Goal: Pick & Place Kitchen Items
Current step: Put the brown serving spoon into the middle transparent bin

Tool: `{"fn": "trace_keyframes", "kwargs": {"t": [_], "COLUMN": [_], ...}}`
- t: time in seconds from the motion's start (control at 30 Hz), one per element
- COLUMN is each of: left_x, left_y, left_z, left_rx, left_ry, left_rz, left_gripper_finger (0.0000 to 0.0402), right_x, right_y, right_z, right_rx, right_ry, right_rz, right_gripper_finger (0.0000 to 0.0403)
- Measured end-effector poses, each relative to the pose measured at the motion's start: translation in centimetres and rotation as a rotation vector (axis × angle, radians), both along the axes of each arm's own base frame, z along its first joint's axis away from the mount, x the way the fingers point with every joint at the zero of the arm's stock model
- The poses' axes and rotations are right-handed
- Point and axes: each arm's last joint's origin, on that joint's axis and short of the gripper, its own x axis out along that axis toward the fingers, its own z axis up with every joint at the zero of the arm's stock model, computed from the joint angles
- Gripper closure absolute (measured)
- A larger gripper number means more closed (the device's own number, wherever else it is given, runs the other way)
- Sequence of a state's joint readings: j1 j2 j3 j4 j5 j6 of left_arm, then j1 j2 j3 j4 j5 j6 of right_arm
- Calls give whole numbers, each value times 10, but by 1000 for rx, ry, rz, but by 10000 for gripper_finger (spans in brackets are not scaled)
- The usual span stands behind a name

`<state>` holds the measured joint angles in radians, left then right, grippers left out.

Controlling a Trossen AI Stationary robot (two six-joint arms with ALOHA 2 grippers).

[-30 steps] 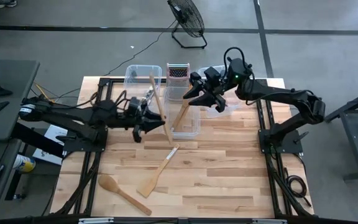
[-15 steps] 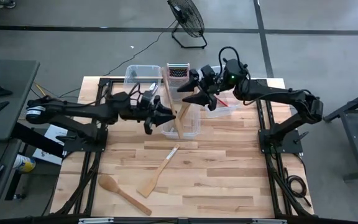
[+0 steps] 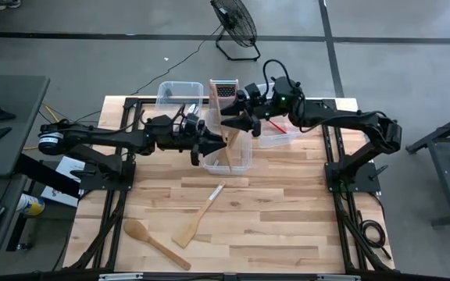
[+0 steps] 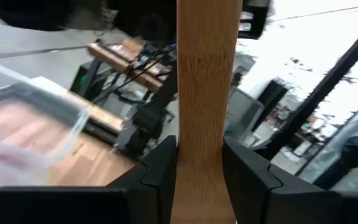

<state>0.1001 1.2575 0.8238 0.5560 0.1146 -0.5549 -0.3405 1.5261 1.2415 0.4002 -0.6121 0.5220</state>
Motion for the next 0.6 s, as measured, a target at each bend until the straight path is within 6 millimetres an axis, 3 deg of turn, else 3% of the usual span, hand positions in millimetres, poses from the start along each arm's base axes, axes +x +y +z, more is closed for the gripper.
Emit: {"fn": "trace_keyframes", "kwargs": {"t": [0.37,0.6], "left_x": [2,2], "left_y": [1,1], "left_z": [-5,-7], "left_rx": [-6,-5], "left_ry": [46,65], "left_rz": [31,28], "left_gripper_finger": [290,289], "right_x": [17,16], "right_y": [17,13], "right_z": [-16,-17], "right_rx": [-12,-17], "right_ry": [36,41], "right_rz": [46,41], "right_gripper_finger": [157,224]}}
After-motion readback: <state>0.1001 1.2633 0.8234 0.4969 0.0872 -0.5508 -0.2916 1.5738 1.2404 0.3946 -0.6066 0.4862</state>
